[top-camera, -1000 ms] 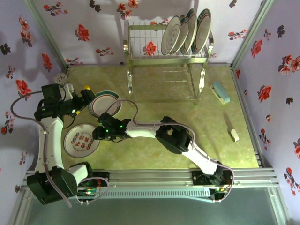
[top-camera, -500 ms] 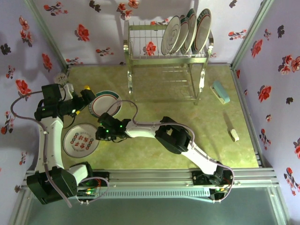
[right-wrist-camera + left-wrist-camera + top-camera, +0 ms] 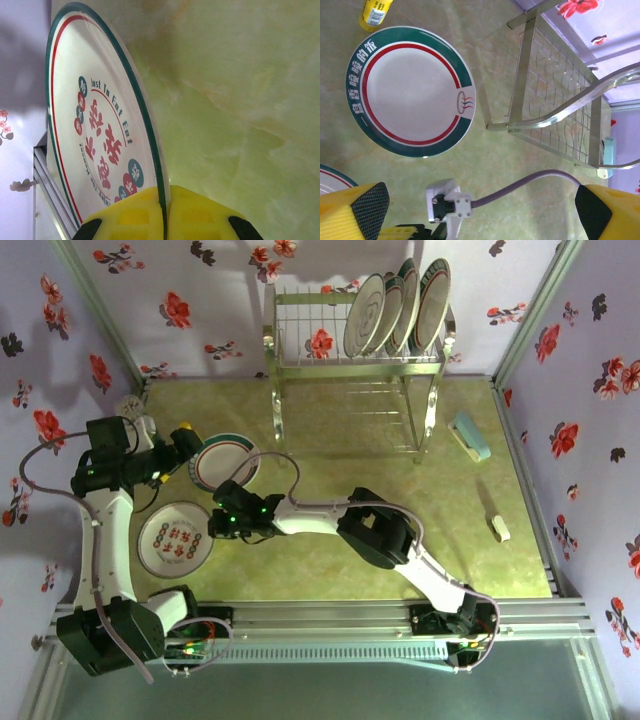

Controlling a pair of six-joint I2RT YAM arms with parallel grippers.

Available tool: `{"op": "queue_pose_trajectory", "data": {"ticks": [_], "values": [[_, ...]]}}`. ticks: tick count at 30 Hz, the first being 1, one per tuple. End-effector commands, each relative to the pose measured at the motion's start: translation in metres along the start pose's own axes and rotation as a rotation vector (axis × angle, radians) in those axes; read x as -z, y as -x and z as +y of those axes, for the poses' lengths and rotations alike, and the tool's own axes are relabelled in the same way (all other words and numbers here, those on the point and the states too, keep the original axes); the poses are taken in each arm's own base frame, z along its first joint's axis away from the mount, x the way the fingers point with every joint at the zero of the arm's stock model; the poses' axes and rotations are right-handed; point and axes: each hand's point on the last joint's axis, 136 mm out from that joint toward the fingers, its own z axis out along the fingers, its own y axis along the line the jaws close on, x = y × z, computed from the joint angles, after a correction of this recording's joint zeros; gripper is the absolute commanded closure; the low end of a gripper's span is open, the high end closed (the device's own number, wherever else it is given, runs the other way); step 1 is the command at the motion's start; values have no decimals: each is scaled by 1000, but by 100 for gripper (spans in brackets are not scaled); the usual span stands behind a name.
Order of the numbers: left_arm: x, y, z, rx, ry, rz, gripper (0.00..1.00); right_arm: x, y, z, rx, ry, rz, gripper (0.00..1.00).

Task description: Load the plates into the dish rack

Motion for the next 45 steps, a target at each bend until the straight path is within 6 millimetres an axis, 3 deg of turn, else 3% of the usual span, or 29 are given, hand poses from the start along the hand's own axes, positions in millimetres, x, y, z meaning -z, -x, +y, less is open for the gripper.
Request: {"op": "queue_pose_trajectory", "data": {"ticks": [1, 9, 20, 29, 38, 45], "values": [[12, 8, -7, -38, 6, -24, 0, 33, 19, 2, 53, -53, -82, 100], [21, 17, -8, -48, 18, -49, 0, 108, 37, -11, 116, -171, -192, 100], [17, 20, -5, -32, 23, -51, 0, 228, 40, -42, 174, -435, -316, 100], [14, 22, -5, -25, 22, -49, 0, 327, 29, -99, 184, -755, -412, 100], [11, 22, -3, -12, 24, -46, 0, 383, 28, -129, 195, -945, -477, 100], [9, 20, -1, -2, 27, -36, 0, 425, 33, -131, 221, -1041, -529, 100]]}}
